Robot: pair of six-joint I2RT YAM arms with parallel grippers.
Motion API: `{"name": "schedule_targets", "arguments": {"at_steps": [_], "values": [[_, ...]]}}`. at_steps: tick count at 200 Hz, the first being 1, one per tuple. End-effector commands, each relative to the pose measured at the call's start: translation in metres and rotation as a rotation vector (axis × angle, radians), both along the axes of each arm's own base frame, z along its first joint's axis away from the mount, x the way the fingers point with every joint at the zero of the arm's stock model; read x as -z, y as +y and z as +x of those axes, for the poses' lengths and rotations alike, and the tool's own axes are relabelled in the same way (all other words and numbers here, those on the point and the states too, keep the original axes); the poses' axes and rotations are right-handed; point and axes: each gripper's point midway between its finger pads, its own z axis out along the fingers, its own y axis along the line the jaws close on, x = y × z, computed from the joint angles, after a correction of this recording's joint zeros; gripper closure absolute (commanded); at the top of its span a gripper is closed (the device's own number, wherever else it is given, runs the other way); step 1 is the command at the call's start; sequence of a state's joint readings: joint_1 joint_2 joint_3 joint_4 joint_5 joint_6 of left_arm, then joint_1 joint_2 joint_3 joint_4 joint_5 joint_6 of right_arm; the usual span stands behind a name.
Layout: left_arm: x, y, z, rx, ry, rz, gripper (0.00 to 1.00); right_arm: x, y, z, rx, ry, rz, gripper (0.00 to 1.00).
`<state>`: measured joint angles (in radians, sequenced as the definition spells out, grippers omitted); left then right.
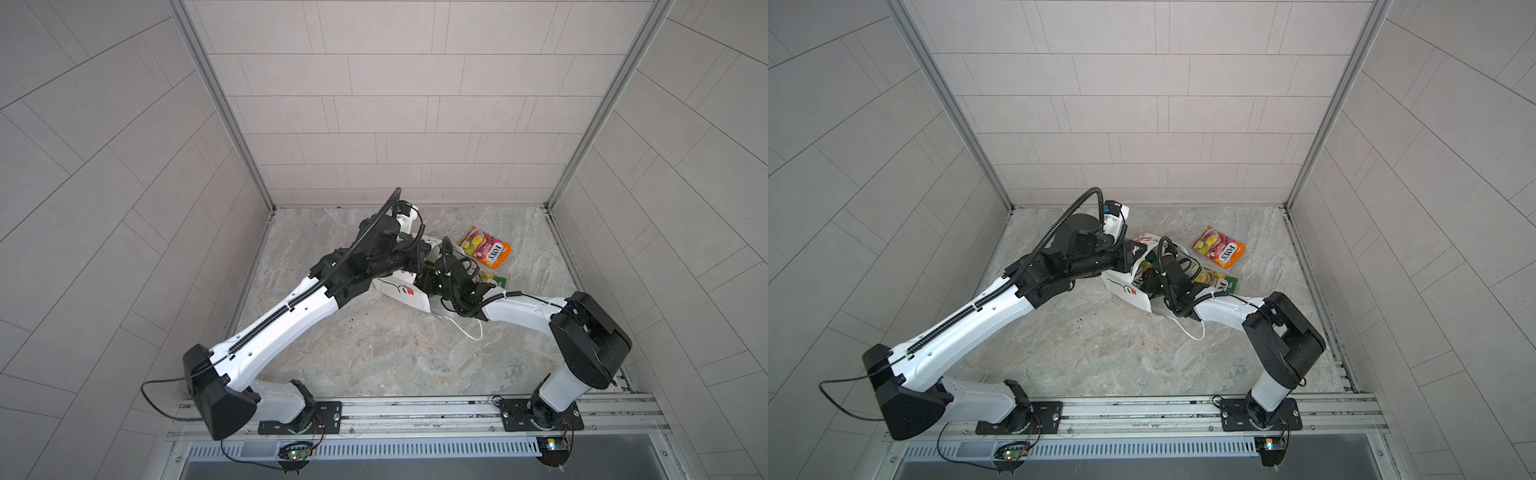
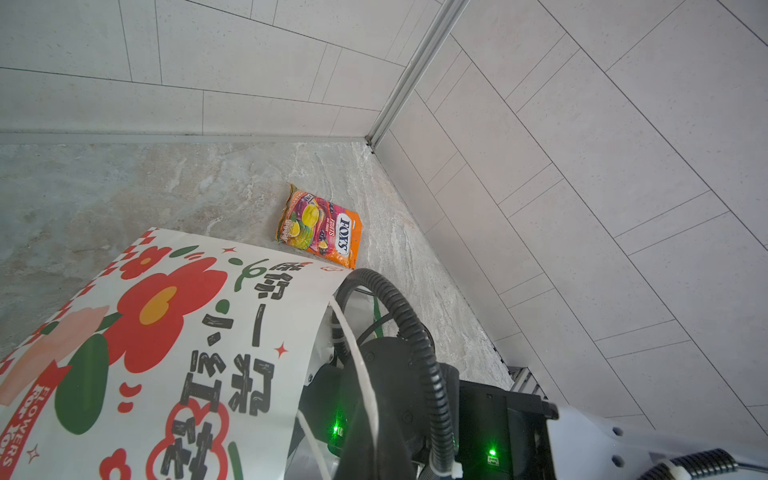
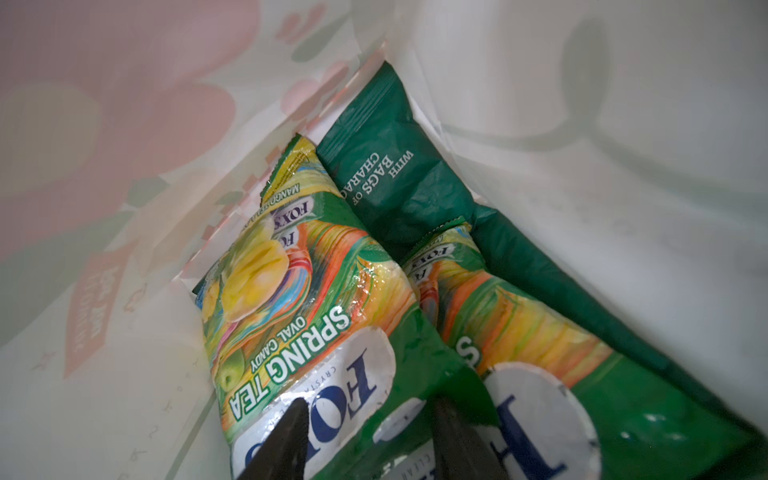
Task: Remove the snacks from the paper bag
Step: 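Push the right gripper deeper into the bag and close on a green packet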
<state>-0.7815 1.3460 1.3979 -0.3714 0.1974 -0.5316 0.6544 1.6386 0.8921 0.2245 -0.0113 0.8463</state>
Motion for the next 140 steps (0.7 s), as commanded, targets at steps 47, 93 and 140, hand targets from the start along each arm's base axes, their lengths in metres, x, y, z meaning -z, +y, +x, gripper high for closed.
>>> {"name": "schedule_targets", "arguments": {"at_steps": [47,93,140], "values": [[-0.014,0.0,-0.005,0.015,-0.026,-0.03,1.0,0.023,0.009,0.009,0.039,0.083,0.045,0.5],[-0.013,0.008,-0.005,-0.007,-0.037,-0.001,1.0,0.008,0.016,0.011,0.009,0.047,0.084,0.89],[-0.008,0.018,-0.002,-0.05,-0.048,0.033,1.0,-0.019,0.011,-0.001,-0.038,-0.013,0.086,1.0]]}}
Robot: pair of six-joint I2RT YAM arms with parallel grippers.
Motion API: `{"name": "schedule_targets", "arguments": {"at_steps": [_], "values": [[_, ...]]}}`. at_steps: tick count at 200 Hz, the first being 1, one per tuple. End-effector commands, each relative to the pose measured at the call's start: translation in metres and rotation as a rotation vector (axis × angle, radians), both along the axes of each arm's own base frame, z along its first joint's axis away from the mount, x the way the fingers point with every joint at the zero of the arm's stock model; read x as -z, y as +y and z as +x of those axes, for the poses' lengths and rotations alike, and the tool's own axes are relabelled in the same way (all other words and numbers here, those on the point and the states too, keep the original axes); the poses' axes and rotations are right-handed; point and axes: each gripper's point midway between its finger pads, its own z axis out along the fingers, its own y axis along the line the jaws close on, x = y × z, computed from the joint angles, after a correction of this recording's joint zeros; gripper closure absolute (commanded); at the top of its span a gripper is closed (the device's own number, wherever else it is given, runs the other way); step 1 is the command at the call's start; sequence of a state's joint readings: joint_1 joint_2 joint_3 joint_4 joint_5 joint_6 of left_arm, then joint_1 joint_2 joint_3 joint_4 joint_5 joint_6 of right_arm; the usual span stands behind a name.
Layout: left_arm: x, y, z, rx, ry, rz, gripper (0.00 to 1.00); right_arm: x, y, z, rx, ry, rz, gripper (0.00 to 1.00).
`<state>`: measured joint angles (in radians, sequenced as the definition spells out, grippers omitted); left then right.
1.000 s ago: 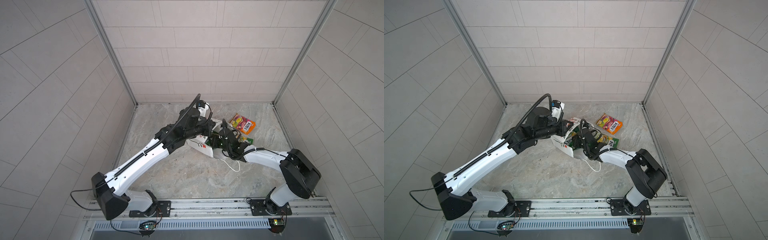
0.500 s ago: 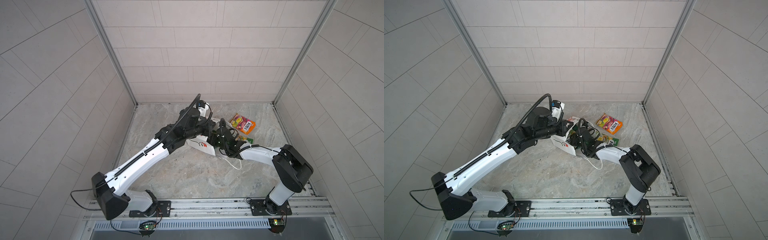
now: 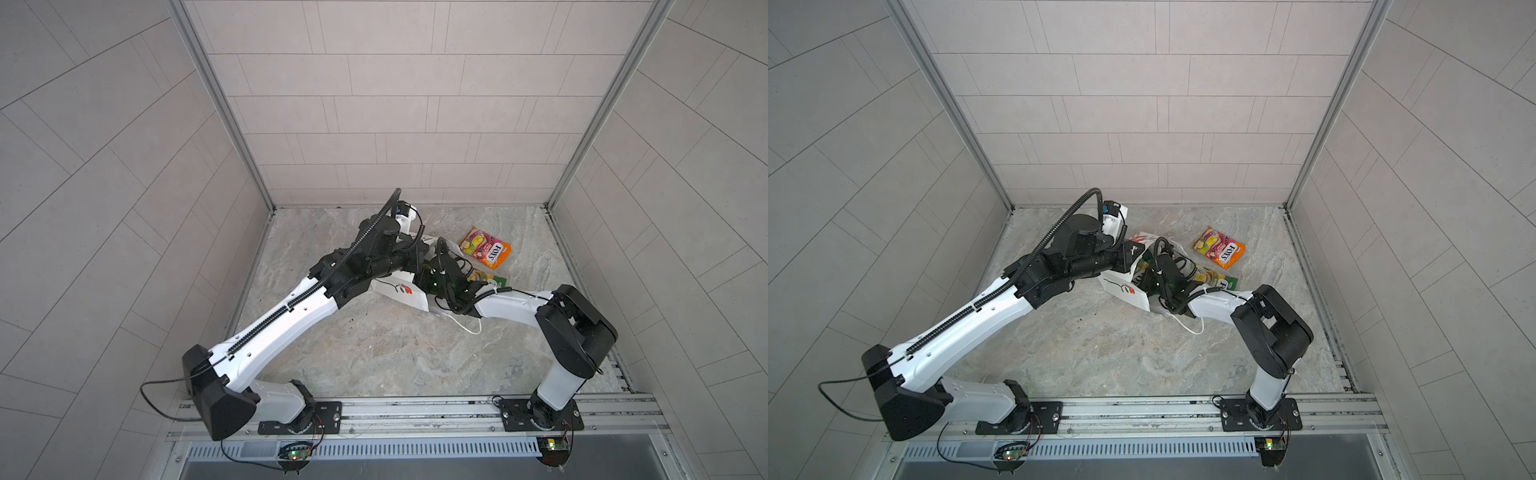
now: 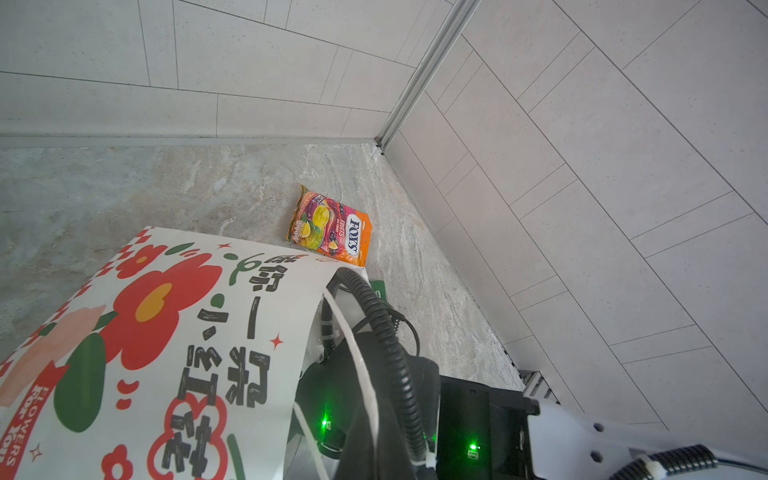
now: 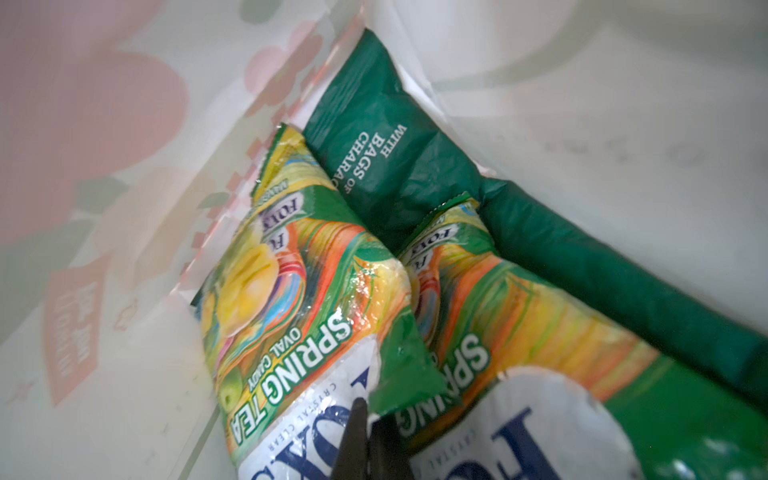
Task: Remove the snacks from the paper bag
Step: 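Push the right gripper deeper into the bag and close on a green packet, then pull the green Spring Tea packet out of the bag with the right gripper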
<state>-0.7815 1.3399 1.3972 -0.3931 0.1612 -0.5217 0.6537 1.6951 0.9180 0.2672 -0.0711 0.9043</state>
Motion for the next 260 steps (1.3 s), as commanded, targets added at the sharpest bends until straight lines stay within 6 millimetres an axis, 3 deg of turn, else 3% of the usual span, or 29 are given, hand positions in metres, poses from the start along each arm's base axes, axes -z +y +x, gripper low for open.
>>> {"name": "schedule_targets", "arguments": {"at_steps": [1,160,260], "values": [[-0.011,0.011,-0.004,-0.021,-0.043,0.005,1.0,-0.025,-0.005,-0.006,-0.02,-0.051,0.012,1.0],[-0.003,0.018,0.0,-0.062,-0.042,0.035,1.0,-0.062,-0.04,-0.044,-0.075,-0.12,-0.066,1.0],[0.0,0.023,0.003,-0.096,-0.038,0.044,1.0,-0.103,-0.06,-0.069,-0.127,-0.172,-0.068,1.0]]}}
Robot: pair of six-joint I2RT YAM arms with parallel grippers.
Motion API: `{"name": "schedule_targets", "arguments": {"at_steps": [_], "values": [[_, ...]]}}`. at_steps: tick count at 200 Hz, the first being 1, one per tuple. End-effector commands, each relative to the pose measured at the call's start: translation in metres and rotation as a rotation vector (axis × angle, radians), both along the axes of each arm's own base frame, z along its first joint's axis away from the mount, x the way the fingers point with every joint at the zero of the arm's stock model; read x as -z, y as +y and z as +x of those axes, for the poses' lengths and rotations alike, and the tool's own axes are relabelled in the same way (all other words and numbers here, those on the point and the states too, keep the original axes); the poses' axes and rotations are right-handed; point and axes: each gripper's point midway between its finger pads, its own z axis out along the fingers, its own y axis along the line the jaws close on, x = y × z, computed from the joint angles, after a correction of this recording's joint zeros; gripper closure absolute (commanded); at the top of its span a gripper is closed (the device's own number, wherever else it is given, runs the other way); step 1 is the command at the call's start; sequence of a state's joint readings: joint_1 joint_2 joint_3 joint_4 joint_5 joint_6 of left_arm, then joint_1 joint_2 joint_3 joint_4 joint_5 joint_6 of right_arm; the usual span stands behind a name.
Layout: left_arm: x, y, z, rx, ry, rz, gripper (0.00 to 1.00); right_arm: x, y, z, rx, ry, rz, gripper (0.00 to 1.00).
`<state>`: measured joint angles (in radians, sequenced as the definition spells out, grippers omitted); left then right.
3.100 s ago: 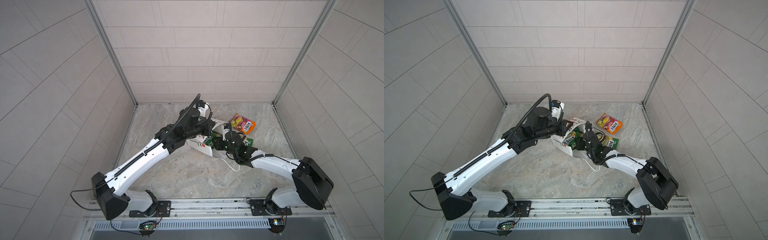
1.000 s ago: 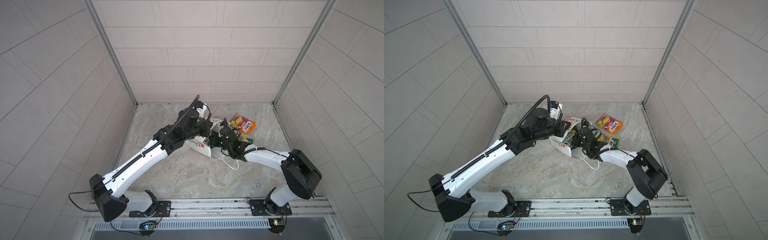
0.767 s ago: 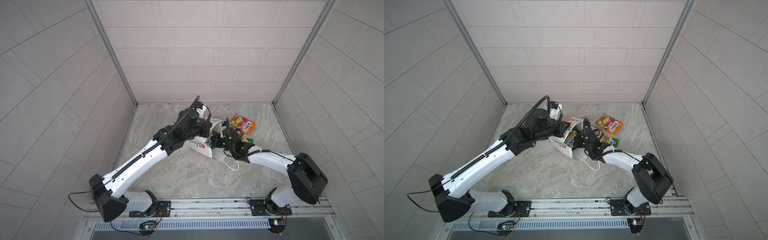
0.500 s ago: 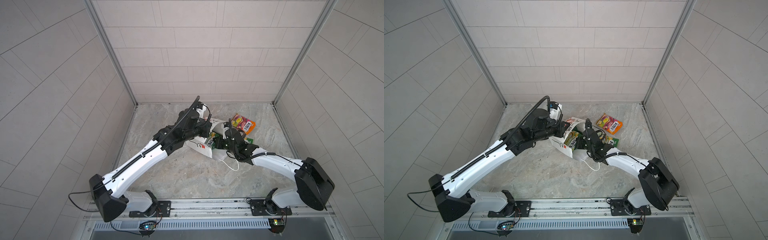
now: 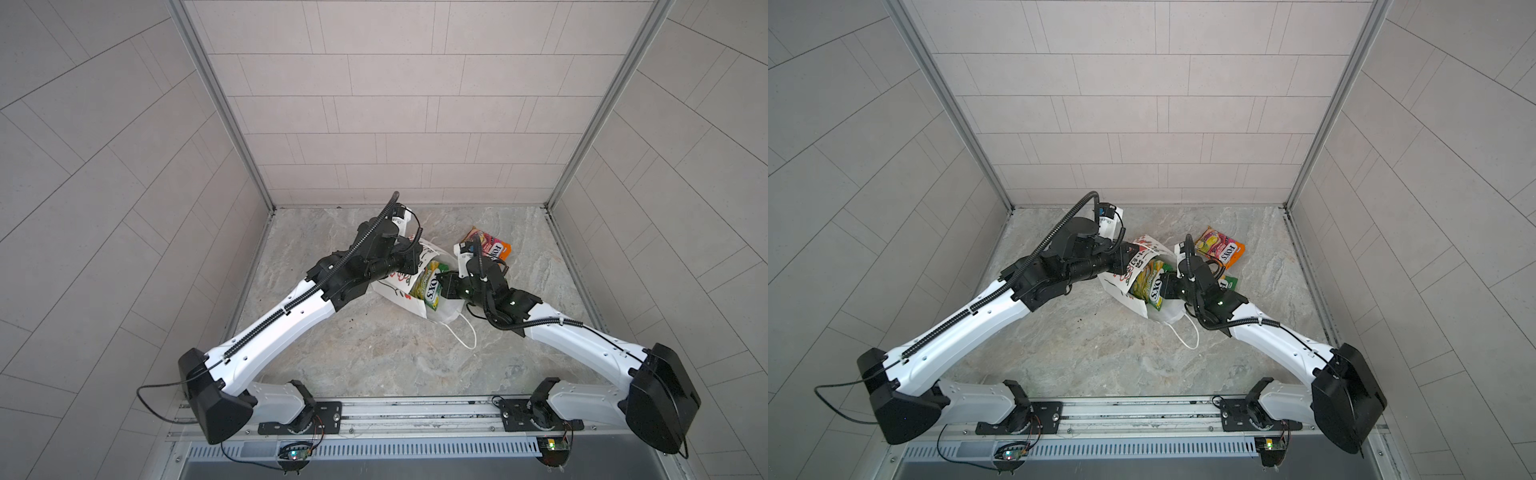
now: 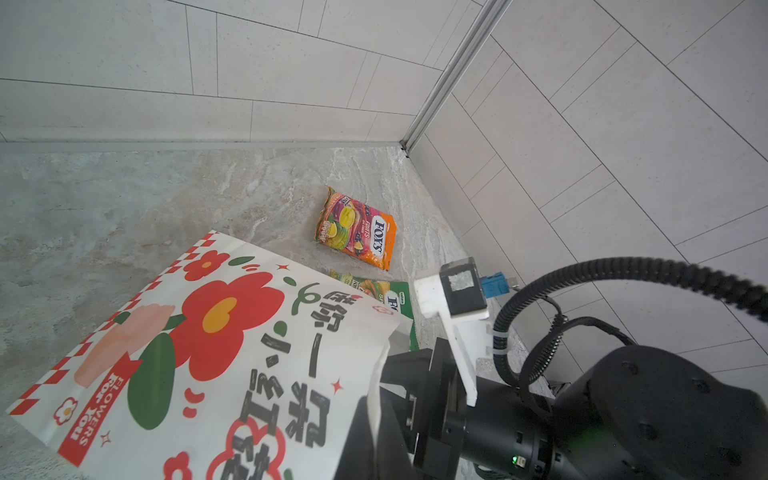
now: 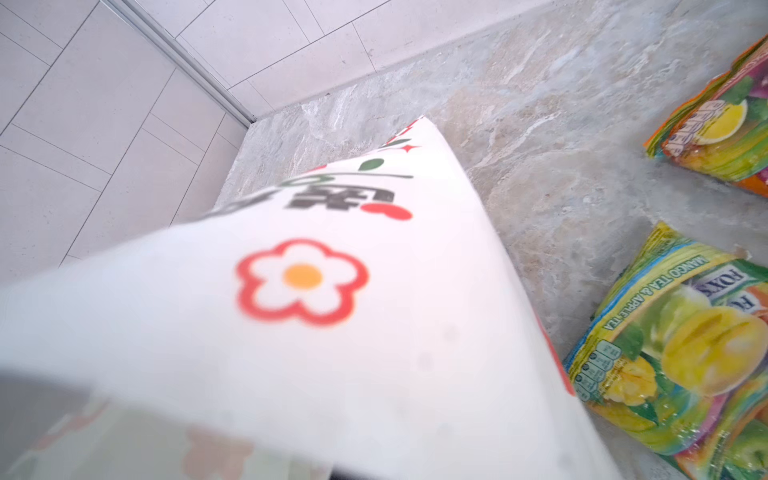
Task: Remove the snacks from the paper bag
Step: 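Pull the green Spring Tea packet out of the bag with the right gripper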
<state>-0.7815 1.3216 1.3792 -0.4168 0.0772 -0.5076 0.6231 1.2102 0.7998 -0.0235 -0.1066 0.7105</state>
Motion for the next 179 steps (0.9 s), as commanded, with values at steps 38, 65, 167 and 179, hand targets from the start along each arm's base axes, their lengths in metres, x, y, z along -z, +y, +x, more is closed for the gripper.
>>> {"name": "schedule_targets", "arguments": {"at_steps": [38,65,167,179], "values": [[-0.006,0.01,0.0,-0.044,-0.024,0.001,1.0,-0.03,-0.005,-0.017,-0.083,-0.031,-0.007,1.0],[-0.005,0.013,0.002,-0.064,-0.024,0.009,1.0,-0.044,-0.004,-0.027,-0.126,-0.048,0.003,1.0],[-0.002,0.024,0.01,-0.145,-0.017,0.036,1.0,-0.105,-0.014,-0.053,-0.188,-0.145,0.022,1.0],[-0.001,0.024,0.01,-0.147,-0.015,0.036,1.0,-0.113,-0.016,-0.056,-0.191,-0.16,0.026,1.0]]}}
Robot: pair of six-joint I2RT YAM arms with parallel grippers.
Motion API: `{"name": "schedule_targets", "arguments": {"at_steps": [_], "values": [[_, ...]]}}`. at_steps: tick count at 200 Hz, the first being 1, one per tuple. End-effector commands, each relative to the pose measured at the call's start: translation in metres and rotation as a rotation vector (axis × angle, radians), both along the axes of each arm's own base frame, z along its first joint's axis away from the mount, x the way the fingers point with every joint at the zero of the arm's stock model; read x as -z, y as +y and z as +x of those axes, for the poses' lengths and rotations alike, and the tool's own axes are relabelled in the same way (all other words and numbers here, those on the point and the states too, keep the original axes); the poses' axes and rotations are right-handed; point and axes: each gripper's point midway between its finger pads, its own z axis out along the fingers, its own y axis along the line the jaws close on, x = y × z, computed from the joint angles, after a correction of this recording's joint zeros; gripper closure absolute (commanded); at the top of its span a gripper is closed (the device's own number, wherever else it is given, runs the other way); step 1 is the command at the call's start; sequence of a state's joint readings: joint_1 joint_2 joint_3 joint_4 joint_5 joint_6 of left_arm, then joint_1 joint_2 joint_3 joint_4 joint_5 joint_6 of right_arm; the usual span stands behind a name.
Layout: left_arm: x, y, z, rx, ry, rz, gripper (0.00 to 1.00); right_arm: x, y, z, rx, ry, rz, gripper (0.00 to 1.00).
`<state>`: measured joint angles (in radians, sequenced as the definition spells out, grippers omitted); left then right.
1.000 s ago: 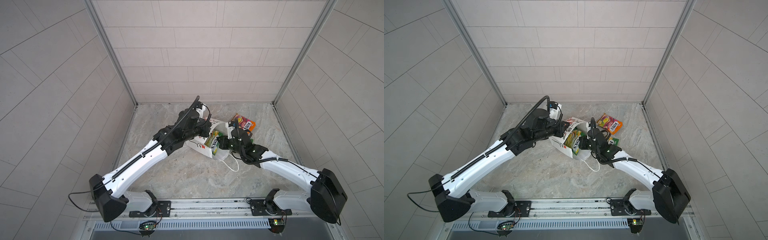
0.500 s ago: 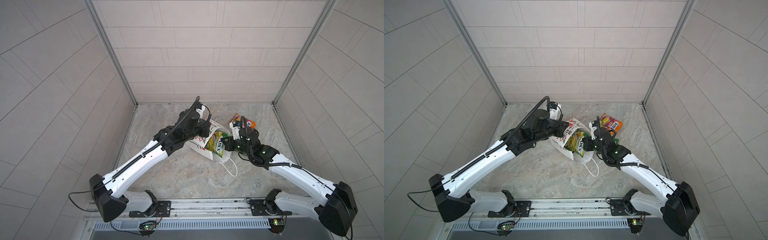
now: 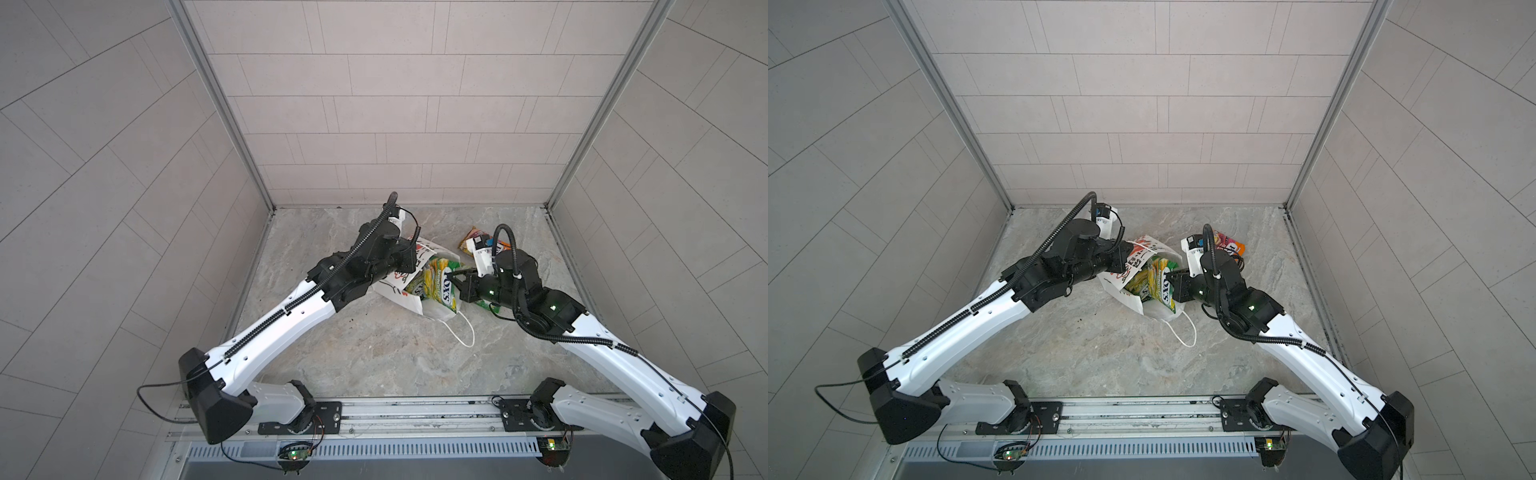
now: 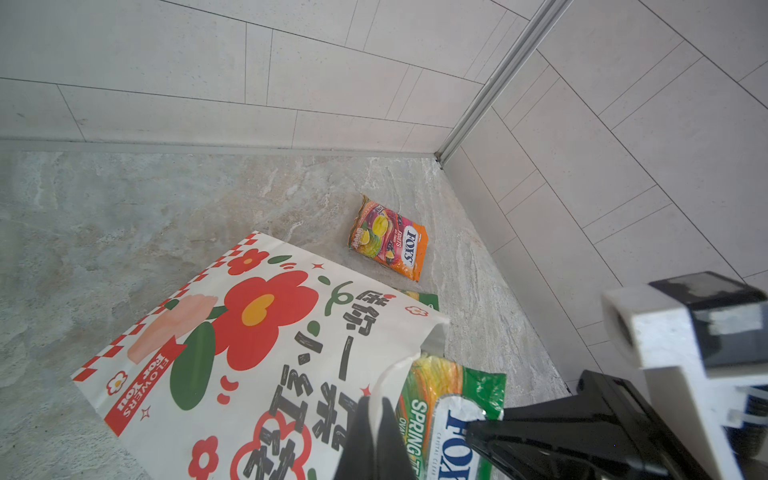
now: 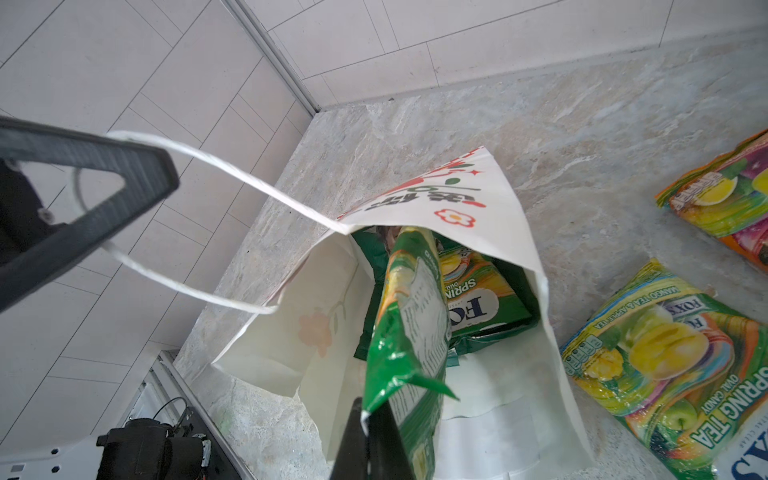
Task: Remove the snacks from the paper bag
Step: 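Pull the green Spring Tea packet out of the bag with the right gripper, then carry the packet farther from the robot beside the orange packet and lower it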
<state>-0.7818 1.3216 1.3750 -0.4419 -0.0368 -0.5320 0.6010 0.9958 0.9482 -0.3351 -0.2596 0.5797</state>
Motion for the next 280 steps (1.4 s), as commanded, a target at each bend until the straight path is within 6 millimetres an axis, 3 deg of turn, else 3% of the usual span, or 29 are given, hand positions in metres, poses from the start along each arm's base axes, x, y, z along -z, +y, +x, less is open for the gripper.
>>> {"name": "schedule_targets", "arguments": {"at_steps": [1,57,142,215,240,280], "values": [[-0.008,0.008,0.0,-0.036,-0.015,-0.004,1.0,-0.036,-0.004,-0.008,-0.017,-0.085,0.033,1.0],[-0.007,0.009,-0.001,-0.038,-0.013,0.0,1.0,-0.071,-0.024,-0.024,0.016,-0.164,0.049,1.0],[-0.008,0.009,-0.003,-0.024,-0.019,-0.004,1.0,-0.109,-0.088,-0.05,0.194,-0.295,-0.038,1.0],[-0.006,0.008,-0.003,-0.023,-0.016,0.0,1.0,-0.099,-0.147,-0.049,0.418,-0.239,-0.226,1.0],[-0.007,0.008,-0.004,-0.021,-0.018,-0.004,1.0,-0.088,-0.16,-0.039,0.467,-0.192,-0.264,1.0],[-0.006,0.008,-0.005,-0.015,-0.019,-0.004,1.0,-0.062,-0.18,-0.004,0.503,-0.094,-0.198,1.0]]}}
